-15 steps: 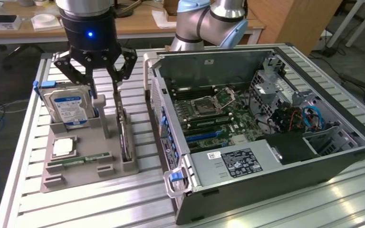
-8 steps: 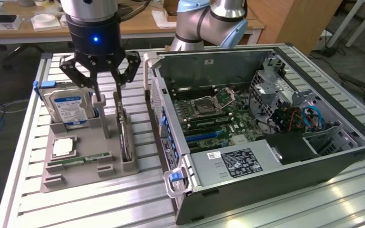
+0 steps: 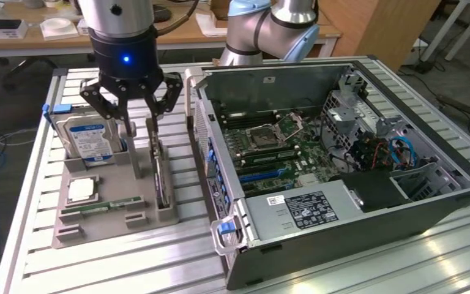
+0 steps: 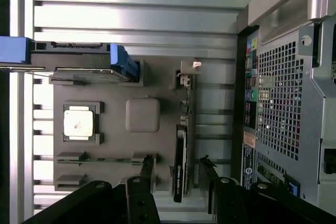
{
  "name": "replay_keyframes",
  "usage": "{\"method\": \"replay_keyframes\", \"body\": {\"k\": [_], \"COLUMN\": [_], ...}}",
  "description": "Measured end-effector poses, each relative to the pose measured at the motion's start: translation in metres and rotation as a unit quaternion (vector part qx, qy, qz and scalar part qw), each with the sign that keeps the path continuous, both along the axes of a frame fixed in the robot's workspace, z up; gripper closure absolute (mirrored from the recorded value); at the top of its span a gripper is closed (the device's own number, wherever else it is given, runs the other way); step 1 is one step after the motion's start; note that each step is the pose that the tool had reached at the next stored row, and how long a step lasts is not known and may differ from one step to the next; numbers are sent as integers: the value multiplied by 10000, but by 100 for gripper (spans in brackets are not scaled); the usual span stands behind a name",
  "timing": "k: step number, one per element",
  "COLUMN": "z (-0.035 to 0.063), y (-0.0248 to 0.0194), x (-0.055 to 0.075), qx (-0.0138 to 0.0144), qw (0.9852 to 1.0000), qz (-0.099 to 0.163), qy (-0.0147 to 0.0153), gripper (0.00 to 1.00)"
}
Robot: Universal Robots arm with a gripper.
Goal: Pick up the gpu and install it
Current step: 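Pick up the gpu and move the gpu toward the slot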
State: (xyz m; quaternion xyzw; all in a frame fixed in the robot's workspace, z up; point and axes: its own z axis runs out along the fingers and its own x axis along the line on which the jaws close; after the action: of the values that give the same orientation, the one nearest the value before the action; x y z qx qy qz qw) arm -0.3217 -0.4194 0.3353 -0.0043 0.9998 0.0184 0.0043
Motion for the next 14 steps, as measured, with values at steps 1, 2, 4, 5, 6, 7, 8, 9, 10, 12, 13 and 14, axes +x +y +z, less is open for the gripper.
{"method": "replay_keyframes", "body": {"k": [1,2,4,5,6,7,8,9,10,12,13,14], "z": [-12,-30,-66,-84,-104,-122,-139,-157,-175,-212,-231,-249], "y": [-11,-25,-42,-50,-59,-68,-84,-108,-135,-172,-177,-180], "x": [1,2,2,2,2,2,3,4,6,22,41,61], "qx": [0,0,0,0,0,0,0,0,0,0,0,0], "qw": [10000,10000,10000,10000,10000,10000,10000,10000,10000,10000,10000,10000], "qz": [0,0,1,1,0,1,0,0,0,0,0,0], "qy": [0,0,0,0,-1,0,1,0,0,-1,0,-1], "gripper": [53,53,53,53,53,53,53,53,53,53,53,53]}}
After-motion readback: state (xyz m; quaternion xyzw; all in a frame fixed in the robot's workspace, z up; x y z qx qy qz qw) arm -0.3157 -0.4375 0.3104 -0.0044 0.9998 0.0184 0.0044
